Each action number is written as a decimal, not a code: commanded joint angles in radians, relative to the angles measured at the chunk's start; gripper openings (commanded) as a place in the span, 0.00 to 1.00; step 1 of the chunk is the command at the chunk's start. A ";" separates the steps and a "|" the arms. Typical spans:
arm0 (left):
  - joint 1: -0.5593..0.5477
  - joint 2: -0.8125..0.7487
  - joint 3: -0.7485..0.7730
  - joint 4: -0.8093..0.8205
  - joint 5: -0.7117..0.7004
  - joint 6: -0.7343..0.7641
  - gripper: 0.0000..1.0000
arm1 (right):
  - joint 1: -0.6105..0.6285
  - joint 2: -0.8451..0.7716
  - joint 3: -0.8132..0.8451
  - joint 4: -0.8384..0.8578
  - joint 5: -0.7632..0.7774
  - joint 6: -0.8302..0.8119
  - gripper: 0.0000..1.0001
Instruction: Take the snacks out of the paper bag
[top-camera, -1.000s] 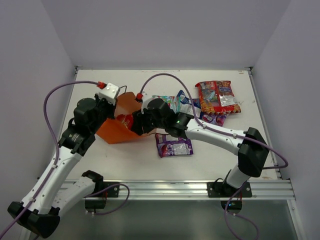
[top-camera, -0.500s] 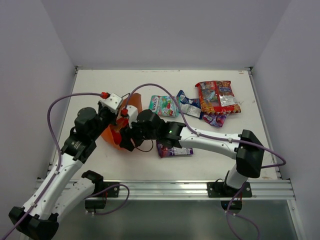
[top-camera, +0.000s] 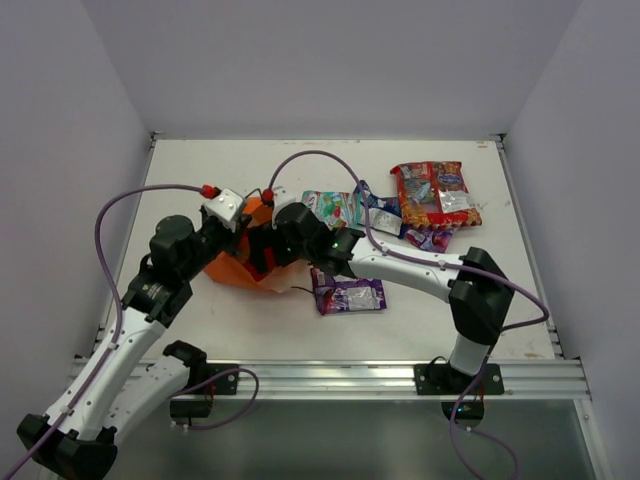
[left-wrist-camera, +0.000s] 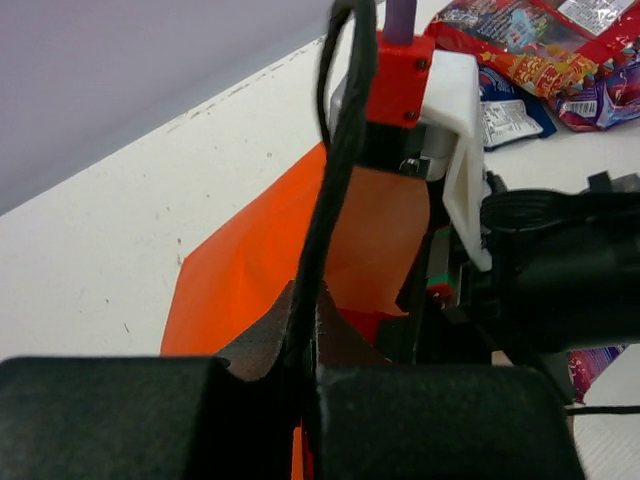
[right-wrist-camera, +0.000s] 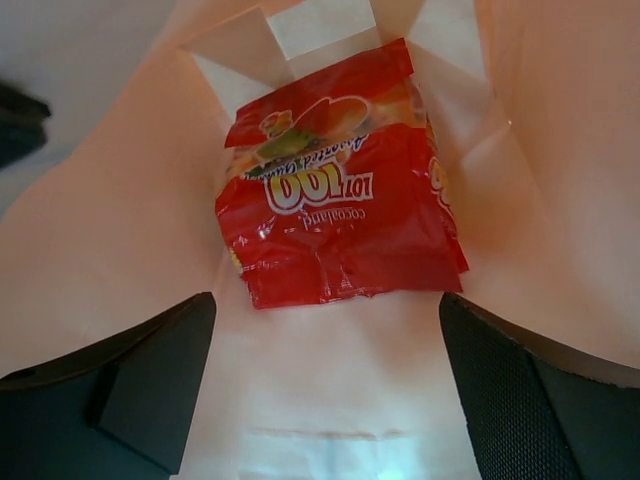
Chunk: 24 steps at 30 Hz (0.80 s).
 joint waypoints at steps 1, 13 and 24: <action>0.000 0.020 0.058 -0.017 0.020 -0.057 0.00 | 0.006 0.033 -0.011 0.154 0.042 -0.092 0.96; 0.000 0.050 0.165 -0.067 -0.031 -0.098 0.00 | -0.026 0.099 -0.126 0.456 -0.005 -0.310 0.98; 0.000 0.096 0.175 -0.064 -0.145 -0.253 0.00 | -0.029 -0.039 -0.159 0.430 -0.108 -0.153 0.97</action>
